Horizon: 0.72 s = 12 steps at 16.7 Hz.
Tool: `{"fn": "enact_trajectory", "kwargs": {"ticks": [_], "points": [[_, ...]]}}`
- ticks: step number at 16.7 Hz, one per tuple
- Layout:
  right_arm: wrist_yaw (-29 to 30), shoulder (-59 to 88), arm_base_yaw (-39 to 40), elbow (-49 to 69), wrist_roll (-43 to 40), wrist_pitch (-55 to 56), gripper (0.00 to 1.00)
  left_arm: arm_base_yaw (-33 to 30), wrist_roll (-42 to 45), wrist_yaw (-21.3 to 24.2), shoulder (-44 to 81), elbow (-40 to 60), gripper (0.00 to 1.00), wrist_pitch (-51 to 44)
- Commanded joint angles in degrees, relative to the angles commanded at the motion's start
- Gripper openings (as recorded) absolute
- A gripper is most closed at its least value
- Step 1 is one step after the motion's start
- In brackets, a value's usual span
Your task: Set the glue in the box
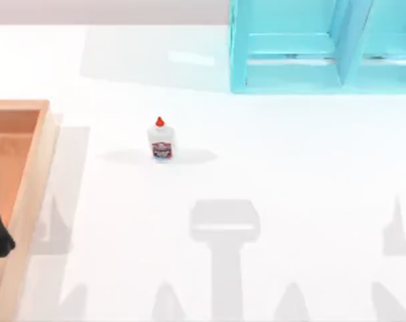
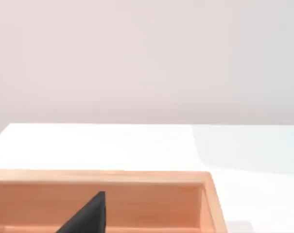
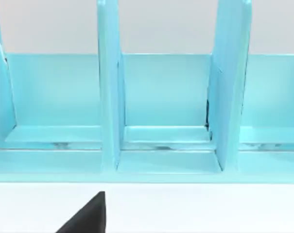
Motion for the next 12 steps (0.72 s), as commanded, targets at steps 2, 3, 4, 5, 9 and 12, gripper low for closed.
{"fn": "enact_trajectory", "kwargs": {"ticks": [2, 3, 4, 5, 9, 12], "points": [[0.0, 0.0, 0.0, 0.0, 0.0, 0.0, 1.00, 0.0, 0.0, 0.0, 0.0, 0.0, 1.00, 0.0], [0.0, 0.0, 0.0, 0.0, 0.0, 0.0, 1.00, -0.2, 0.0, -0.2, 0.5, 0.2, 1.00, 0.4], [0.0, 0.0, 0.0, 0.0, 0.0, 0.0, 1.00, -0.6, 0.0, -0.6, 1.6, 0.5, 1.00, 1.3], [0.0, 0.0, 0.0, 0.0, 0.0, 0.0, 1.00, -1.3, 0.1, -1.1, 3.2, 1.0, 1.00, 2.7], [0.0, 0.0, 0.0, 0.0, 0.0, 0.0, 1.00, -5.5, 0.3, -5.3, 15.0, 4.1, 1.00, 11.8], [0.0, 0.0, 0.0, 0.0, 0.0, 0.0, 1.00, -10.0, 0.4, -9.9, 27.8, 7.2, 1.00, 21.3]]}}
